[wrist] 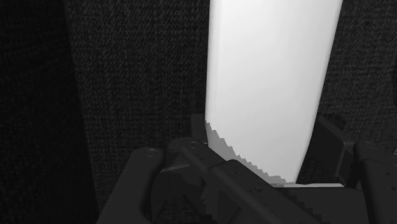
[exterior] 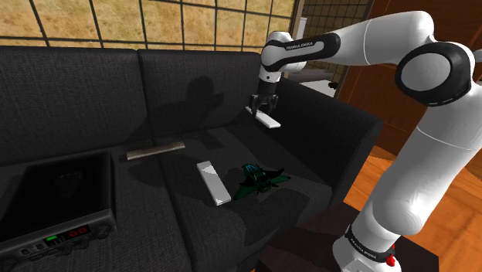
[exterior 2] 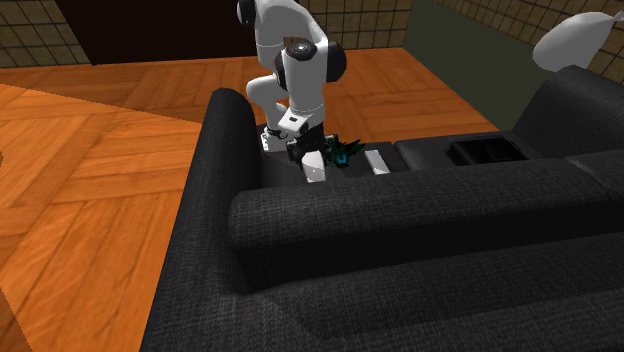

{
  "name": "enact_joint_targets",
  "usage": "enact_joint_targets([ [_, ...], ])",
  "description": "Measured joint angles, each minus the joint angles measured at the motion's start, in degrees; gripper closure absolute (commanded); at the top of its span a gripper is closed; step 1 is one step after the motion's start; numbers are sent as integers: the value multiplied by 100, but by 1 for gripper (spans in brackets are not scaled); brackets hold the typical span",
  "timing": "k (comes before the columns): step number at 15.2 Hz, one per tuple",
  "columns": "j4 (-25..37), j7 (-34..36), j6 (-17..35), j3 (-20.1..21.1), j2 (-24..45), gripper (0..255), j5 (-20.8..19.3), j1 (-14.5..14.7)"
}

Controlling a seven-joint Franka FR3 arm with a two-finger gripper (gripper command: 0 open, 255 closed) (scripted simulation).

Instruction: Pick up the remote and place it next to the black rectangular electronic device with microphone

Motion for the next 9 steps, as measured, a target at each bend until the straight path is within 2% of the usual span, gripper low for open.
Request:
enact_joint_targets([
  [9, -181, 1186, 158, 610, -117, 255, -18, 585],
])
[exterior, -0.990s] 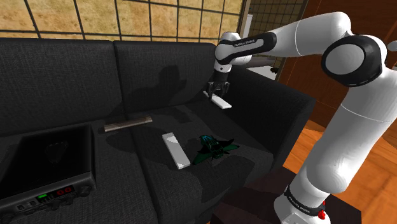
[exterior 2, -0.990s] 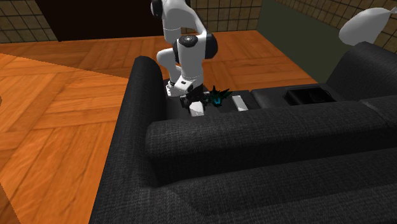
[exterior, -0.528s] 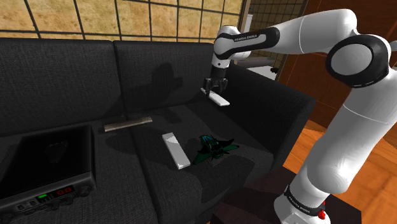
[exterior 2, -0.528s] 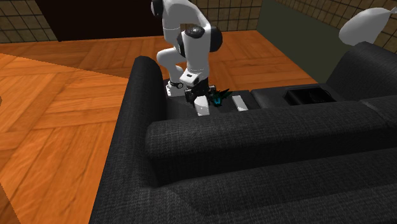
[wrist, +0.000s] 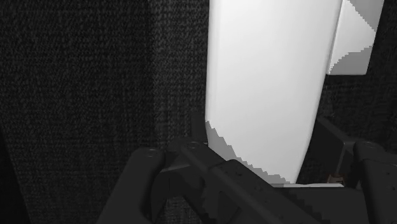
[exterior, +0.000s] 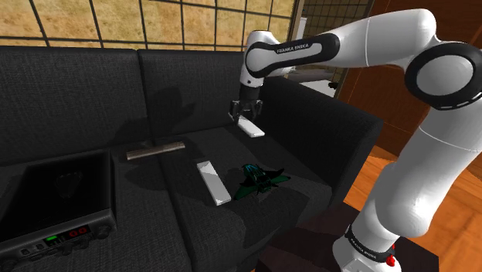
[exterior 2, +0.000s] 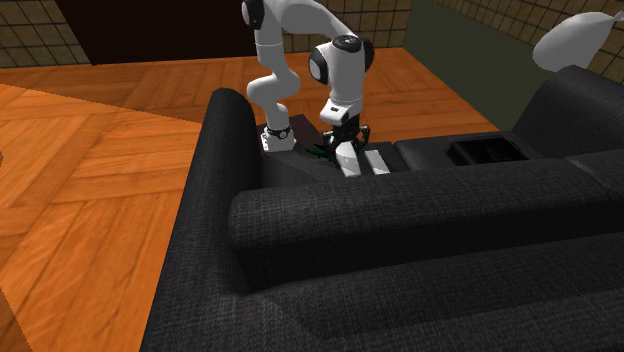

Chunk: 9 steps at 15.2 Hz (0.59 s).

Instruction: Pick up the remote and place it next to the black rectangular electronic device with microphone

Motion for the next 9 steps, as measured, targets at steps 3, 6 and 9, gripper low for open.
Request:
enact_joint_targets([
  [3, 88, 403, 2, 206, 61, 255, -1, 196],
  [6, 156, 822, 12, 416, 108, 255, -14, 399],
  [9, 302, 1224, 25, 614, 239, 255, -36, 595],
])
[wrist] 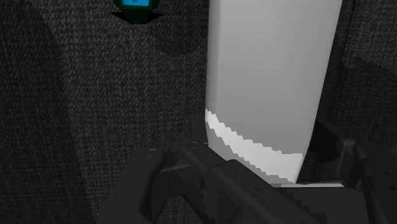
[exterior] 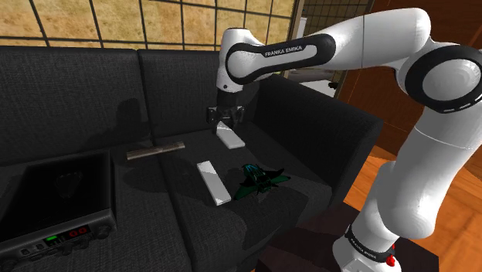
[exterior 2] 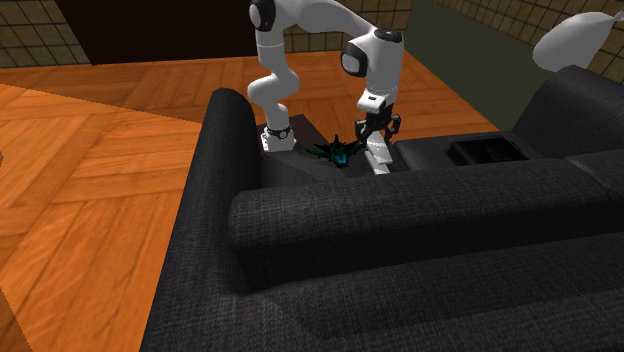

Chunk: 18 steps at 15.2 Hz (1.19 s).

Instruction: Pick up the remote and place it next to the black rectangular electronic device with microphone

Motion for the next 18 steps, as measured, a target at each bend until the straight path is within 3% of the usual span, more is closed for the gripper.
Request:
enact_joint_targets([
  [11, 1134, 1454, -141, 620, 908, 255, -217, 771],
  [15, 1969, 1969, -375, 783, 1496, 255, -381, 1098],
  [18, 1951, 2099, -216, 817, 1634, 255, -422, 1186],
])
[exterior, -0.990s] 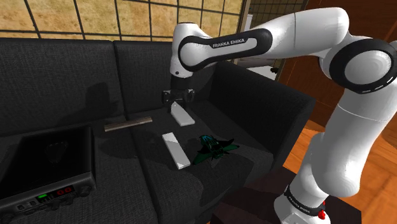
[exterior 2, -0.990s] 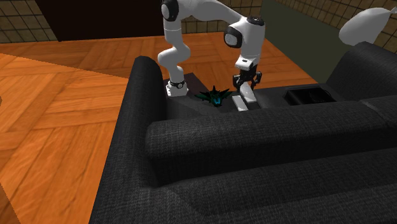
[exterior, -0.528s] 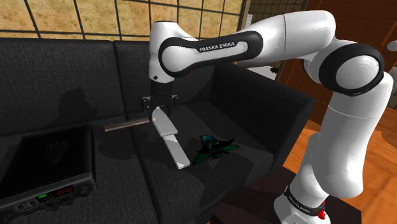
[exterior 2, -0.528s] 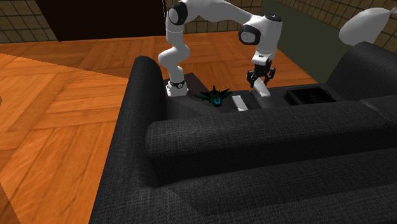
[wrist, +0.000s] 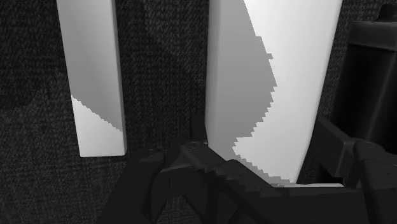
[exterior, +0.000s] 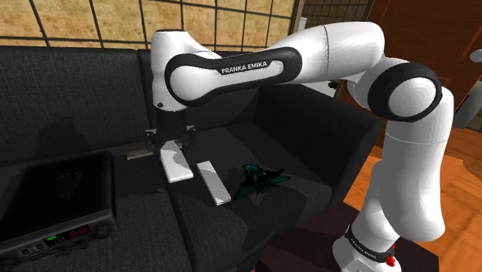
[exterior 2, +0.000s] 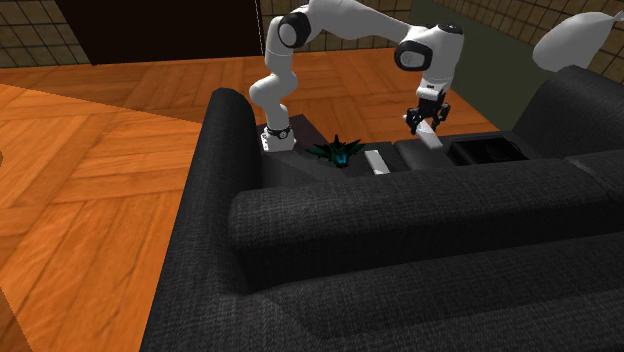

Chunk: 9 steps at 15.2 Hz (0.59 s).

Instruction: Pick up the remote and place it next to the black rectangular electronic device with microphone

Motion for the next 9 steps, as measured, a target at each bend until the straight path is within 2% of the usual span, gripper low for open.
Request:
enact_joint_targets([
  [9, -513, 12, 636, -5, 124, 255, -21, 12],
])
